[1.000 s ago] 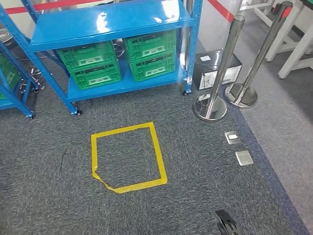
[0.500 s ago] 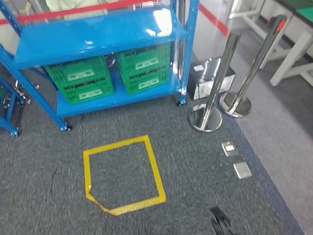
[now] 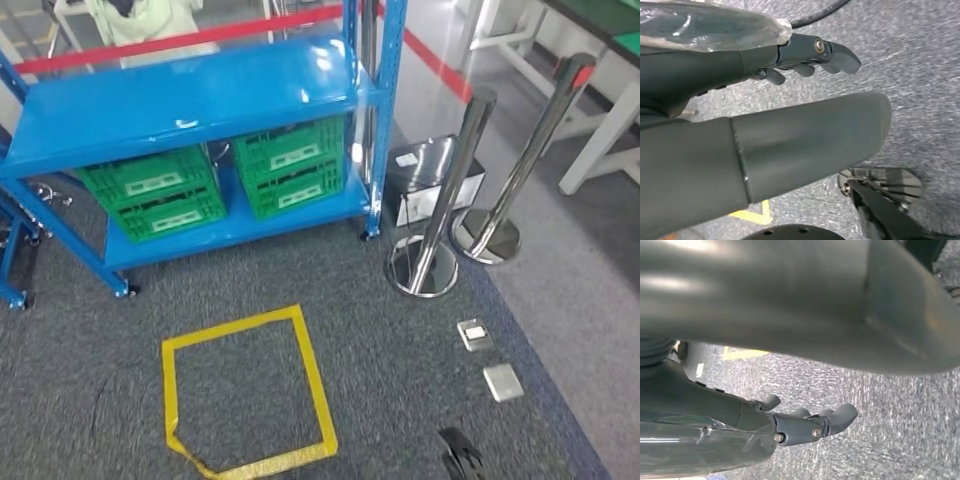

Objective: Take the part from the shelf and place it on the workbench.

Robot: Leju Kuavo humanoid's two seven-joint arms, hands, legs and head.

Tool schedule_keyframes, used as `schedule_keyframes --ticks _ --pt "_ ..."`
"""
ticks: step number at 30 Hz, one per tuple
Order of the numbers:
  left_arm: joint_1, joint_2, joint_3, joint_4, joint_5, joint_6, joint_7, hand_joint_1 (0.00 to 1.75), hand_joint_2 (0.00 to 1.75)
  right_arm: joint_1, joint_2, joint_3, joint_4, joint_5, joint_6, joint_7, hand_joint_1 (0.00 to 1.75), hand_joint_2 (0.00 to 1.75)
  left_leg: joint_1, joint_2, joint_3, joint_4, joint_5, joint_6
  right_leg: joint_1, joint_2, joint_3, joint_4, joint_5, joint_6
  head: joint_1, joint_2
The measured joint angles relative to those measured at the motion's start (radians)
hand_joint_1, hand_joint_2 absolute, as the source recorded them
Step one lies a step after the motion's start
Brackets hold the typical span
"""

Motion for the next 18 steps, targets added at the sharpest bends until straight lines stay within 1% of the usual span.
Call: schedule_keyframes --ticks 1,2,3,4,5,6,7,8,9,10,11,13,14,15,17,18 --pt "0.001 0.000 0.000 0.000 -0.002 0.000 0.001 0.00 0.00 0.000 0.000 0.000 0.000 -0.003 0.000 0.001 0.00 0.00 0.003 0.000 -0.028 0.008 -0.010 0.000 0.000 0.002 0.004 0.000 -0.006 0.000 -0.001 0.000" --pt "0.002 0.000 0.000 0.000 -0.003 -0.001 0.001 0.00 0.00 0.000 0.000 0.000 0.000 -0.004 -0.001 0.001 0.00 0.00 0.006 0.001 -0.041 -0.015 0.010 -0.001 0.001 0.003 0.009 0.000 -0.012 0.001 -0.001 0.000" --pt "0.004 0.000 0.000 0.000 -0.004 -0.001 0.002 0.00 0.00 0.000 0.000 0.000 0.000 -0.004 -0.002 0.002 0.00 0.00 0.008 0.001 -0.038 -0.067 0.058 -0.001 0.001 0.005 0.015 0.000 -0.017 0.003 -0.002 0.000" --pt "0.005 0.000 0.000 0.000 -0.004 -0.002 0.003 0.00 0.00 0.000 0.000 0.000 0.000 -0.005 -0.002 0.002 0.00 0.00 0.010 0.002 -0.028 -0.134 0.122 0.000 0.000 0.006 0.020 0.000 -0.022 0.006 -0.002 0.000" --pt "0.006 0.000 0.000 0.000 -0.004 -0.003 0.005 0.00 0.00 0.000 0.000 0.000 0.000 -0.007 -0.002 0.003 0.00 0.00 0.008 0.003 -0.019 -0.186 0.168 0.001 0.000 0.007 0.026 0.000 -0.026 0.010 -0.003 0.000" --pt "0.006 0.001 0.000 0.000 -0.003 -0.004 0.006 0.00 0.00 -0.001 0.000 0.000 0.001 -0.010 -0.002 0.003 0.00 0.00 0.005 0.003 -0.011 -0.223 0.200 0.004 0.000 0.007 0.027 0.001 -0.028 0.015 -0.004 0.000" --pt "0.006 0.001 0.000 0.000 -0.002 -0.005 0.008 0.00 0.00 -0.002 0.000 0.000 0.001 -0.013 -0.002 0.003 0.00 0.00 0.001 0.003 -0.010 -0.238 0.214 0.008 -0.001 0.007 0.027 0.002 -0.030 0.021 -0.004 0.000" --pt "0.005 0.002 0.000 0.000 -0.001 -0.006 0.009 0.00 0.00 -0.002 0.000 0.000 0.001 -0.016 -0.002 0.003 0.00 0.00 -0.004 0.002 -0.012 -0.236 0.211 0.012 -0.002 0.008 0.026 0.002 -0.031 0.027 -0.003 0.000" --pt "0.005 0.002 0.000 0.000 -0.001 -0.006 0.009 0.00 0.00 -0.003 0.000 0.000 0.001 -0.017 -0.002 0.003 0.00 0.00 -0.003 0.001 -0.009 -0.242 0.217 0.019 -0.003 0.007 0.024 0.002 -0.034 0.034 -0.001 0.000" --pt "0.005 0.003 0.000 0.000 -0.002 -0.005 0.009 0.00 0.00 -0.004 0.000 0.000 0.001 -0.018 -0.001 0.003 0.00 0.00 -0.003 0.000 -0.008 -0.246 0.219 0.024 -0.003 0.006 0.023 0.008 -0.040 0.039 0.002 0.000" --pt "0.005 0.003 0.000 0.000 -0.004 -0.004 0.009 0.00 0.00 -0.004 0.000 0.001 0.001 -0.019 0.000 0.003 0.00 0.00 -0.003 0.000 -0.005 -0.252 0.218 0.023 -0.002 0.005 0.022 0.011 -0.044 0.033 0.005 0.000" --pt "0.004 0.002 0.000 0.000 -0.008 -0.003 0.008 0.00 0.00 -0.005 -0.001 0.001 0.001 -0.022 0.001 0.003 0.00 0.00 -0.008 0.000 0.001 -0.255 0.215 0.018 0.000 0.002 0.024 0.011 -0.048 0.000 0.011 0.000" --pt "0.004 0.003 0.000 0.000 -0.010 -0.002 0.008 0.00 0.00 -0.006 -0.002 0.001 0.001 -0.022 0.000 0.004 0.00 0.00 -0.011 0.000 0.003 -0.252 0.212 0.015 0.002 0.000 0.026 0.006 -0.043 -0.014 0.014 0.000" --pt "0.003 0.003 0.000 0.000 -0.010 -0.001 0.008 0.00 0.00 -0.007 -0.003 0.001 0.001 -0.022 0.000 0.005 0.00 0.00 -0.013 0.000 0.003 -0.250 0.210 0.018 0.001 -0.001 0.028 0.002 -0.042 -0.019 0.016 0.000" --pt "0.002 0.004 0.000 0.000 -0.011 -0.001 0.008 0.00 0.00 -0.007 -0.003 0.001 0.001 -0.023 0.000 0.007 0.00 0.00 -0.014 0.001 0.003 -0.249 0.208 0.021 0.001 -0.001 0.030 -0.001 -0.038 -0.011 0.020 0.000" --pt "0.002 0.004 0.000 0.000 -0.011 -0.001 0.008 0.00 0.00 -0.007 -0.003 0.001 0.001 -0.023 0.000 0.008 0.00 0.00 -0.014 0.001 0.002 -0.248 0.208 0.022 0.001 -0.001 0.030 -0.003 -0.038 -0.010 0.023 0.000"
